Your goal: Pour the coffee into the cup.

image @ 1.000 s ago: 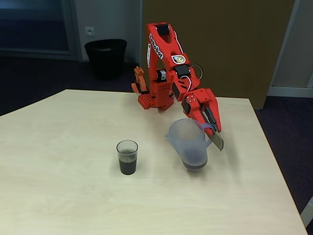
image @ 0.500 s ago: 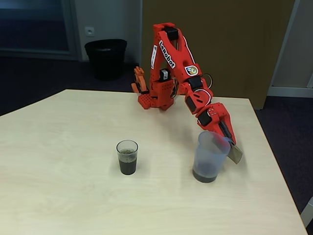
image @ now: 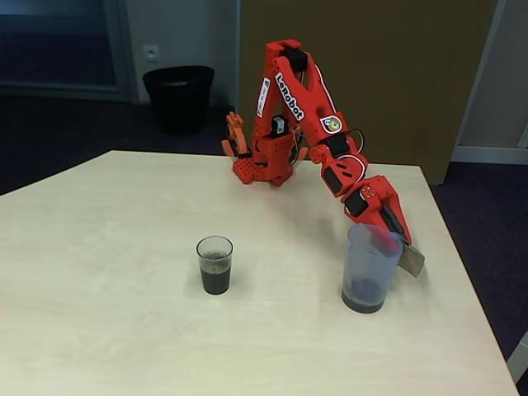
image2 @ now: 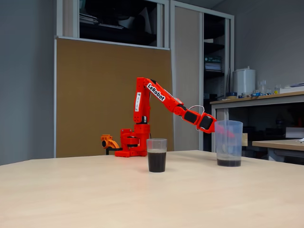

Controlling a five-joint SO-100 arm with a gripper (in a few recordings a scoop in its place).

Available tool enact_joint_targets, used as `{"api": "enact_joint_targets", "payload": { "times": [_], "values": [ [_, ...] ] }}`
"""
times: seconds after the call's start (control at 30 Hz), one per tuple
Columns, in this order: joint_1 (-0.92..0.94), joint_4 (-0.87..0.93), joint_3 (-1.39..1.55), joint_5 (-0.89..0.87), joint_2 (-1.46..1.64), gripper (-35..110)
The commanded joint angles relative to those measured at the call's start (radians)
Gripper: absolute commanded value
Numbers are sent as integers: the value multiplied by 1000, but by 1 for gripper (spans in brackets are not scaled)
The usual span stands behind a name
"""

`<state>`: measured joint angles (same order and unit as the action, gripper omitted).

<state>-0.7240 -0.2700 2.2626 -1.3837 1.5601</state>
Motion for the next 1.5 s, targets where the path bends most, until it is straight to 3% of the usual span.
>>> {"api": "enact_joint_targets", "payload": {
  "times": [0.0,0.7,1.47],
  "values": [
    [-14,-31,-31,-49,9,6],
    [15,-147,104,-195,41,11],
    [31,-152,262,-285,187,13]
  ]
}}
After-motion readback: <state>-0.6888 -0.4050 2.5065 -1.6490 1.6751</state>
